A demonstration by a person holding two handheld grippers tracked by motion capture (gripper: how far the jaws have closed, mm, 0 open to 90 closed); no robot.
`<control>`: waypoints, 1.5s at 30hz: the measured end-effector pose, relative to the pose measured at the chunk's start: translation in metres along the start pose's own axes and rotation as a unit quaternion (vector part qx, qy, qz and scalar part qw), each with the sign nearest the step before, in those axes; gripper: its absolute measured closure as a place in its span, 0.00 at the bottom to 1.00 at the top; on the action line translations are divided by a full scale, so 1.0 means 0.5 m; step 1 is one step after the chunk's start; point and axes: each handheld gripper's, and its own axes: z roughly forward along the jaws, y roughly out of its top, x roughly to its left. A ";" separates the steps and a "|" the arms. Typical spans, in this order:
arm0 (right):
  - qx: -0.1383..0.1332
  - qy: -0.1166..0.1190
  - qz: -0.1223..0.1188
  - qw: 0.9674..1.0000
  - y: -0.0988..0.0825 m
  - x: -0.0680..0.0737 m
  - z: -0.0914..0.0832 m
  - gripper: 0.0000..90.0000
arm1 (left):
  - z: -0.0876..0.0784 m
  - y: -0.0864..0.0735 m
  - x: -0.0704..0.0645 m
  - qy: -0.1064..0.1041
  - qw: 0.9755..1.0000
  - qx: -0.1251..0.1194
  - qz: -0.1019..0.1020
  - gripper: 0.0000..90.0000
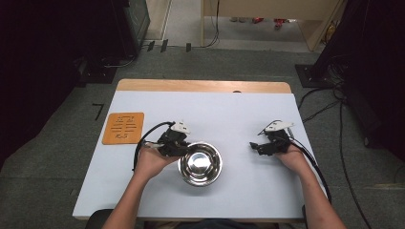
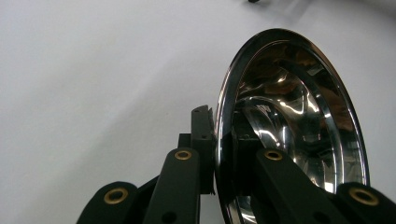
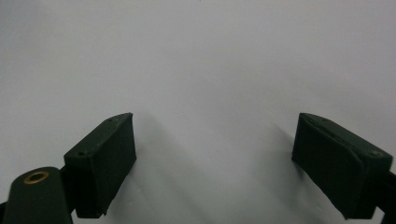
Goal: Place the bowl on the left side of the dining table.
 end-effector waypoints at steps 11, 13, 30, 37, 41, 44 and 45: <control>0.000 0.000 0.000 1.000 0.000 0.000 0.000 0.14 | -0.012 0.001 0.004 0.016 1.000 0.001 -0.001 0.94; 0.000 0.000 0.000 1.000 0.000 0.000 0.000 0.14 | -0.014 0.001 0.004 0.020 1.000 0.001 -0.001 0.94; 0.000 0.000 0.000 1.000 0.000 0.000 0.000 0.14 | -0.036 -0.005 0.020 0.046 0.999 0.000 -0.014 0.94; 0.000 0.000 0.000 1.000 0.000 0.000 0.000 0.14 | -0.046 -0.009 0.028 0.055 0.998 0.000 -0.017 0.94; 0.000 0.000 0.000 1.000 0.000 0.000 0.000 0.14 | -0.053 -0.011 0.033 0.060 0.998 -0.001 -0.022 0.94; 0.000 0.000 0.000 1.000 0.000 0.000 0.000 0.14 | -0.057 -0.013 0.037 0.064 0.998 -0.003 -0.025 0.94; 0.000 0.000 0.000 1.000 0.000 0.000 0.000 0.14 | -0.059 -0.014 0.038 0.064 0.998 -0.004 -0.025 0.94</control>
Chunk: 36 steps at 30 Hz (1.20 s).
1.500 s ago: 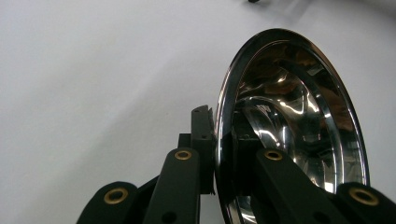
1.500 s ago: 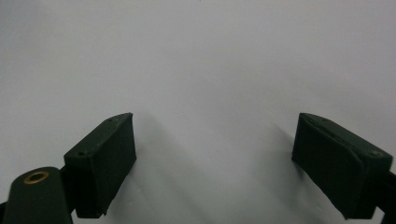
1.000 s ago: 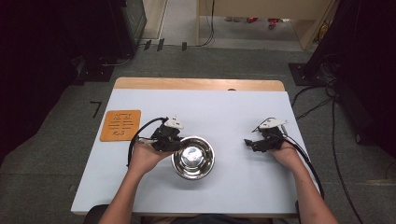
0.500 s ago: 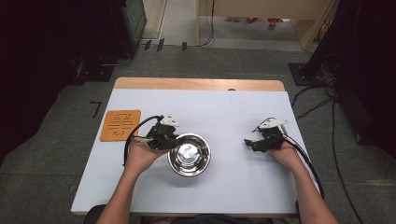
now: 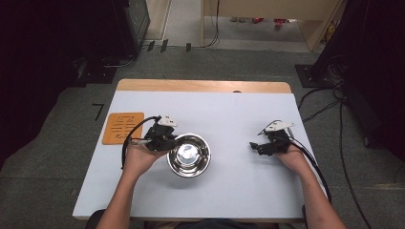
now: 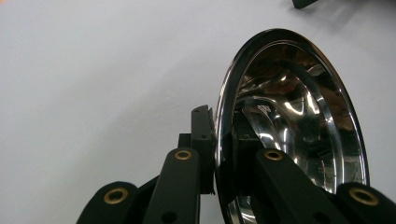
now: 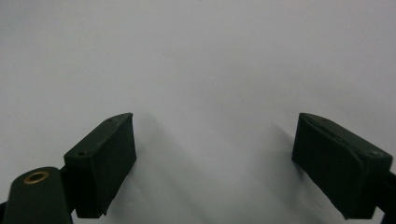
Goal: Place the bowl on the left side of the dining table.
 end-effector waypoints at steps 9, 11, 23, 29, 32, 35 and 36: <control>0.000 0.000 0.000 1.000 0.000 0.000 0.000 0.14 | -0.015 -0.005 0.012 0.012 1.000 -0.005 -0.010 0.94; 0.000 0.000 0.000 1.000 0.000 0.000 0.000 0.14 | -0.018 -0.006 0.012 0.015 1.000 -0.009 -0.010 0.94; 0.000 0.000 0.000 1.000 0.000 0.000 0.000 0.14 | -0.030 -0.011 0.024 0.022 1.000 -0.009 -0.017 0.94; 0.000 0.000 0.000 1.000 0.000 0.000 0.000 0.14 | -0.033 -0.016 0.033 0.027 0.999 -0.009 -0.026 0.94; 0.000 0.000 0.001 1.000 0.000 0.000 0.000 0.14 | -0.034 -0.019 0.039 0.028 0.999 -0.010 -0.030 0.94; 0.000 0.000 0.001 1.000 0.000 0.000 0.000 0.14 | -0.036 -0.022 0.043 0.031 0.999 -0.011 -0.034 0.94; 0.000 0.000 0.000 1.000 0.000 0.000 0.000 0.14 | -0.037 -0.023 0.045 0.032 0.999 -0.011 -0.036 0.94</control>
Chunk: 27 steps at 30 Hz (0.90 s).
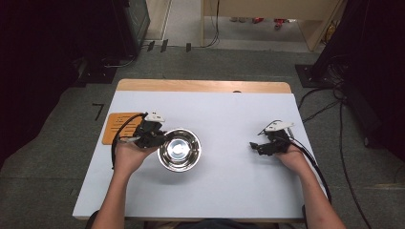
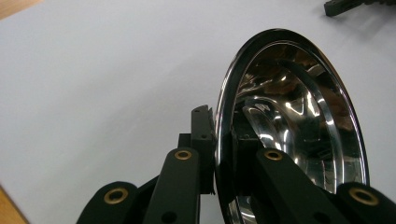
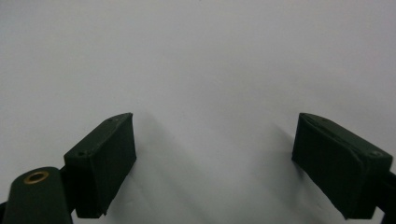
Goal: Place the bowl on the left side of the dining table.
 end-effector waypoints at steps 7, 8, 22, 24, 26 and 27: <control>0.000 0.000 0.000 1.000 0.000 0.000 0.000 0.14 | -0.007 -0.006 0.014 0.010 1.000 -0.004 -0.010 0.94; 0.000 0.000 0.000 1.000 0.000 0.000 0.000 0.14 | -0.008 -0.007 0.016 0.011 1.000 -0.005 -0.012 0.94; 0.000 0.000 0.000 1.000 0.000 0.000 0.000 0.14 | -0.015 -0.014 0.038 0.016 0.999 -0.011 -0.027 0.94; 0.000 0.000 0.000 1.000 0.000 0.000 0.000 0.14 | -0.017 -0.015 0.041 0.018 0.999 -0.011 -0.029 0.94; 0.000 0.000 0.000 1.000 0.000 0.000 0.000 0.14 | -0.018 -0.016 0.044 0.019 0.999 -0.014 -0.032 0.94; 0.000 0.000 -0.001 1.000 0.000 0.000 0.000 0.14 | -0.019 -0.017 0.046 0.019 0.999 -0.015 -0.032 0.94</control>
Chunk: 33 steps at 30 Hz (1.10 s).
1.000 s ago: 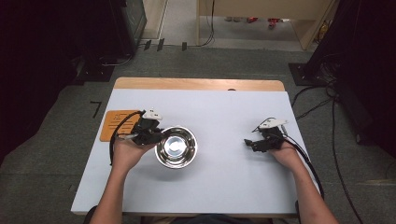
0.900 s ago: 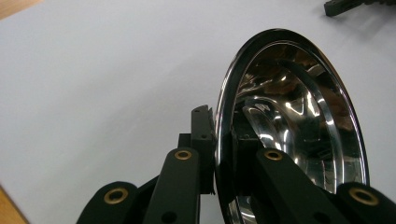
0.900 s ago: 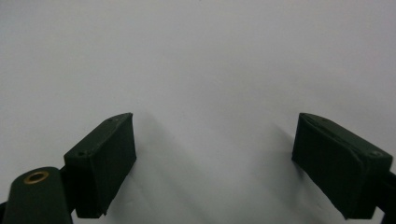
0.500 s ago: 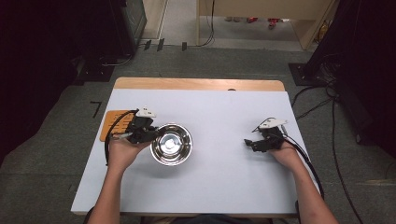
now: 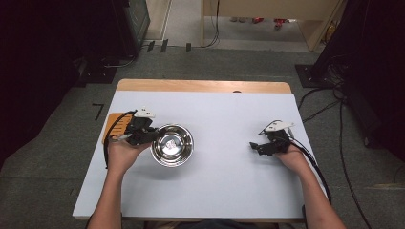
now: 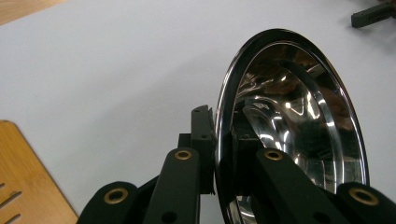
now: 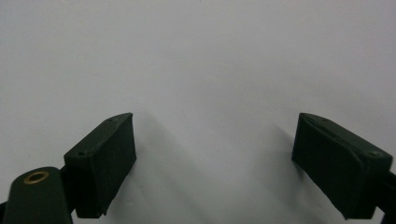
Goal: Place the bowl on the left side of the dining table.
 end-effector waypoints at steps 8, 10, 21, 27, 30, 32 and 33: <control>-0.001 0.000 0.001 1.000 0.000 0.000 0.000 0.14 | -0.006 -0.005 0.013 0.006 1.000 -0.003 -0.012 0.94; -0.001 0.000 0.001 1.000 0.000 0.000 0.000 0.14 | -0.008 -0.006 0.016 0.008 1.000 -0.004 -0.014 0.94; -0.001 0.000 0.001 1.000 0.000 0.000 0.000 0.14 | -0.013 -0.012 0.031 0.013 1.000 -0.006 -0.026 0.94; 0.000 0.000 0.002 1.000 0.000 0.000 0.000 0.14 | -0.016 -0.015 0.037 0.017 0.999 -0.004 -0.032 0.94; -0.001 0.000 0.002 1.000 0.000 0.000 0.000 0.14 | -0.019 -0.017 0.042 0.020 0.999 -0.005 -0.034 0.94; -0.001 0.000 0.002 1.000 0.000 0.000 0.000 0.14 | -0.021 -0.019 0.045 0.022 0.999 -0.008 -0.038 0.94; 0.000 0.000 0.002 1.000 0.000 0.000 0.000 0.14 | -0.021 -0.019 0.046 0.023 0.999 -0.008 -0.040 0.94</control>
